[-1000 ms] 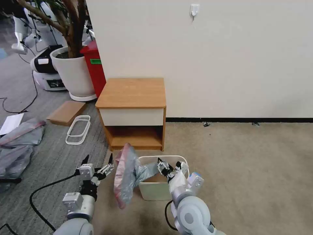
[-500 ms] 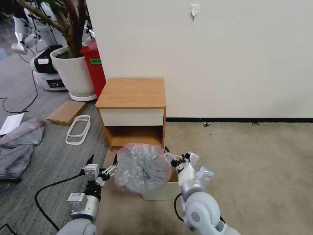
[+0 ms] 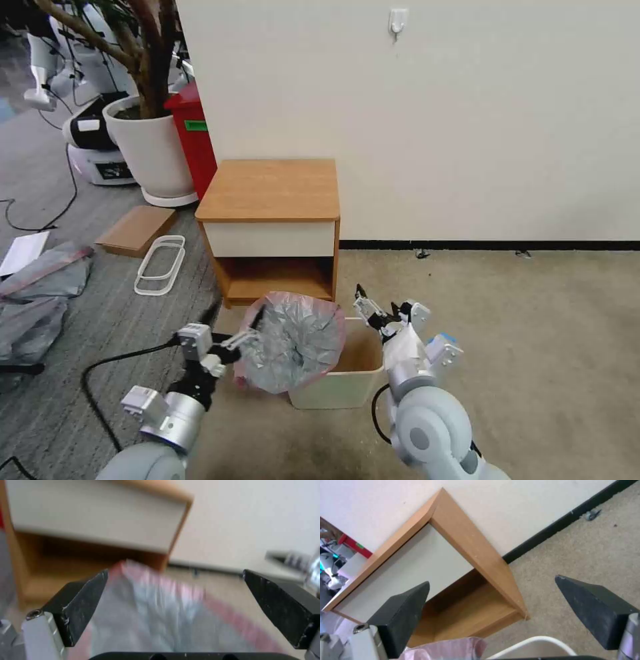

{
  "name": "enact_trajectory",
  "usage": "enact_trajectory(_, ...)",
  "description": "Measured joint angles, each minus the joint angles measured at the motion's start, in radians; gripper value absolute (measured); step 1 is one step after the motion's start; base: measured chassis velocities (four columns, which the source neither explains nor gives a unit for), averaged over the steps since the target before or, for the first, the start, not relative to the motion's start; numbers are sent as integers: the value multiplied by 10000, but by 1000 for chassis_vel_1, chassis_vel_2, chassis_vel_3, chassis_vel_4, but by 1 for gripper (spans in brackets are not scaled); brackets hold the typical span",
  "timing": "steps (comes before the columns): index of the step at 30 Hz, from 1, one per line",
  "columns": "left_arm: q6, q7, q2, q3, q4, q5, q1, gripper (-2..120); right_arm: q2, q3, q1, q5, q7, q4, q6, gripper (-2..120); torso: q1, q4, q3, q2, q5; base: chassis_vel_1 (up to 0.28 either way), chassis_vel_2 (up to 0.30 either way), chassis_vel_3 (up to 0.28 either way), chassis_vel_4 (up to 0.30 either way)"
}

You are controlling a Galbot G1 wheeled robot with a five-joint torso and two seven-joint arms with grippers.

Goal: Pick up the garbage bag from the table and place it over the trash can.

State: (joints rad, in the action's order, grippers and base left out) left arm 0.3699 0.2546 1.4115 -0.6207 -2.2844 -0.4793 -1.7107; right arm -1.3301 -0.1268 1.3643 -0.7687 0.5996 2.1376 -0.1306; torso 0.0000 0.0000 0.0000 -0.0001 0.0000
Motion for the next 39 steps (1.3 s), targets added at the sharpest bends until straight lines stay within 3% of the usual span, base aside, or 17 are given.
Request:
enact_trajectory(1,0,0,0,0,0,0,0,100,0,0,0,0,0,0,0,97,0,0,0,0,0,0,0,0,0)
enact_trajectory(4,1435,-396,-128,77,43,46,226,100,17,-131,78,-23,0,20,39,97,0,-1,0,0,0,0,0,0,0)
enact_trajectory(7,2039,-623,-189,215,154,57,392,100,6,-176,124,-27,0,21,59,97,-1,0,0,0,-1,0,0,0,0)
enact_trajectory(12,2854,-1548,-326,687,436,17,820,100,-36,-249,184,-30,-3,-60,104,96,0,0,0,0,0,0,0,0,0)
enact_trajectory(16,3189,-2047,-361,811,494,-41,1052,99,-48,-333,186,-36,-3,-151,142,96,1,0,0,0,0,0,0,0,0)
enact_trajectory(31,3722,-2608,-554,889,720,-511,1468,93,-117,-363,147,-47,-3,-377,248,92,0,0,0,0,0,0,0,0,0)
enact_trajectory(34,3718,-2902,-565,1007,881,-648,1628,80,-107,-382,169,-47,-2,-449,272,91,1,0,0,0,0,0,0,0,0)
enact_trajectory(39,3706,-3333,-610,1208,1115,-755,1852,74,-95,-397,165,-45,-1,-524,296,89,0,0,0,0,0,0,0,0,0)
